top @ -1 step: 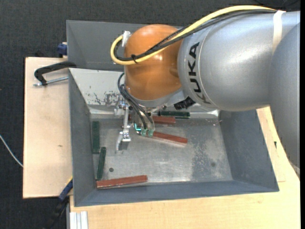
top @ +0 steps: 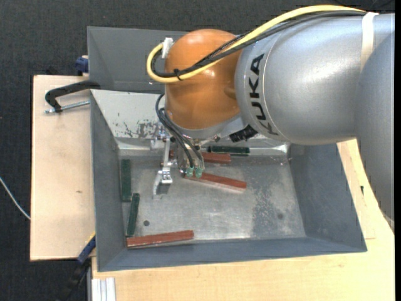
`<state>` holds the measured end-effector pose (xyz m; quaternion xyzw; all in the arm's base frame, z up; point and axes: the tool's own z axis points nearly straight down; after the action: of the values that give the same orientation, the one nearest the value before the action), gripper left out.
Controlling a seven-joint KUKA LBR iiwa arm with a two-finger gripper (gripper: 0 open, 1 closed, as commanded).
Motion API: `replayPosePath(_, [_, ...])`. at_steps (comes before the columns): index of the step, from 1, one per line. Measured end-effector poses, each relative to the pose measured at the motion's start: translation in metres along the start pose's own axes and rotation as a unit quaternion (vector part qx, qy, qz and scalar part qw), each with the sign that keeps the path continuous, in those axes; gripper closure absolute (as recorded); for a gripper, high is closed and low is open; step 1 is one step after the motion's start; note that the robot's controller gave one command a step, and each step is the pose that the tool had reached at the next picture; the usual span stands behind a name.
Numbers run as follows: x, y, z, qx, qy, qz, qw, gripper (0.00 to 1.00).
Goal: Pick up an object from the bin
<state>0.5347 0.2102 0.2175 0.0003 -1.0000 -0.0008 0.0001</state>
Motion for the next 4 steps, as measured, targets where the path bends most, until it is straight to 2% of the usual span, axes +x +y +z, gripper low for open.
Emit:
replayPosePath(1, [0.032,-0.012,0.048,0.0,-0.0018,-0.117,0.9931,0.0])
replayPosePath(2, [0.041,-0.045,0.056,0.002,0.0006,-0.164,0.9865,0.0])
replayPosePath(3, [0.042,-0.046,0.078,0.001,0.0,-0.269,0.9632,0.0])
replayPosePath(4, [0.04,-0.048,0.146,0.0,-0.0034,-0.269,0.9631,0.0])
